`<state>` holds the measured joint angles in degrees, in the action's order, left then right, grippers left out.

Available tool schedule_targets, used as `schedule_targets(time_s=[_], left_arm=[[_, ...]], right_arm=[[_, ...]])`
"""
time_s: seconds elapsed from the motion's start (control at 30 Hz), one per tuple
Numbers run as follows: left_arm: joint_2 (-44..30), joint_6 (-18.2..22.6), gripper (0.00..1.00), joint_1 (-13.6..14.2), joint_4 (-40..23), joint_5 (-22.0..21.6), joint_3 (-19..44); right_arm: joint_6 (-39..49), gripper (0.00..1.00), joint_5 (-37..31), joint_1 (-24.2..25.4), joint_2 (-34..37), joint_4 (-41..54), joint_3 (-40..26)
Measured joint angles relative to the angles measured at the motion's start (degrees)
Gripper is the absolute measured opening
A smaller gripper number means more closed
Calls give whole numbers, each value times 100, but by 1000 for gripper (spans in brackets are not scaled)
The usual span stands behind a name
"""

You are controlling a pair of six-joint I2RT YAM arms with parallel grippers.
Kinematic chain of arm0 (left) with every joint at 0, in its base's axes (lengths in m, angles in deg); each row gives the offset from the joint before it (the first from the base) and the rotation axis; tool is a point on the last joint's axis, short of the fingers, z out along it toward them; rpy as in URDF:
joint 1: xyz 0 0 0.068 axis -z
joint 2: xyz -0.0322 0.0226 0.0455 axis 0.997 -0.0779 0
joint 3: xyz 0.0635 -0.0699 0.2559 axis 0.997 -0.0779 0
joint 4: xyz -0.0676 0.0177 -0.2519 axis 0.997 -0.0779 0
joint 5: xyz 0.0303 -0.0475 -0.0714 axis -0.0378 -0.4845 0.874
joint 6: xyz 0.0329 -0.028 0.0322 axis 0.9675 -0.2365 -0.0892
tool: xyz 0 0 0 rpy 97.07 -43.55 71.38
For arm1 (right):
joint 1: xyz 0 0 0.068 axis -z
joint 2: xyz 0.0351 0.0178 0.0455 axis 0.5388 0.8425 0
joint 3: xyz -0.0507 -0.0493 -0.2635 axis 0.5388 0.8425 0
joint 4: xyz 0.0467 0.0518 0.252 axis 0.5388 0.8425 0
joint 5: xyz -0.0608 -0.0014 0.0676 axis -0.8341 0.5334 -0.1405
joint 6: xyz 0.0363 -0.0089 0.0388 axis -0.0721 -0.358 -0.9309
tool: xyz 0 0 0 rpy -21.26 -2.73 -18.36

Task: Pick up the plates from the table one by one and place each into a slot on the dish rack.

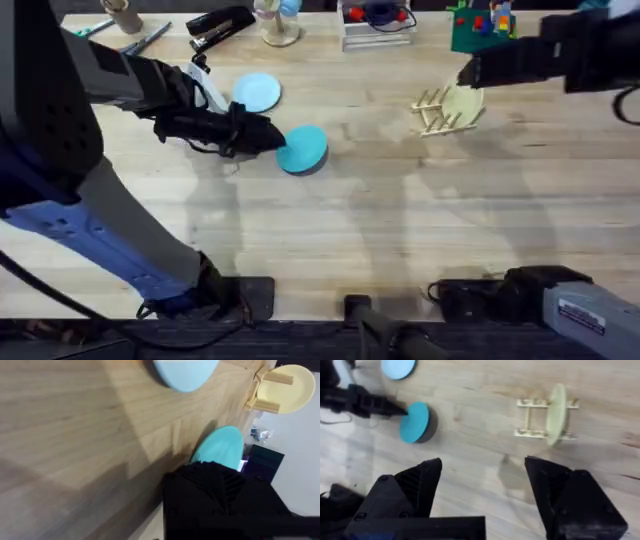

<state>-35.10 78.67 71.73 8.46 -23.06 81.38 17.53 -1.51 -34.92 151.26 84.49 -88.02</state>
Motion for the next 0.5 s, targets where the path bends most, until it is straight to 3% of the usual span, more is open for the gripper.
schedule_targets(time_s=[0.23,0.5], left_arm=[[140,-239,41,38,4,-324,2],[157,-337,41,38,-4,-368,2]], right_arm=[[-239,995,153,-669,520,-13,0],[-822,995,225,-1611,1532,-632,0]])
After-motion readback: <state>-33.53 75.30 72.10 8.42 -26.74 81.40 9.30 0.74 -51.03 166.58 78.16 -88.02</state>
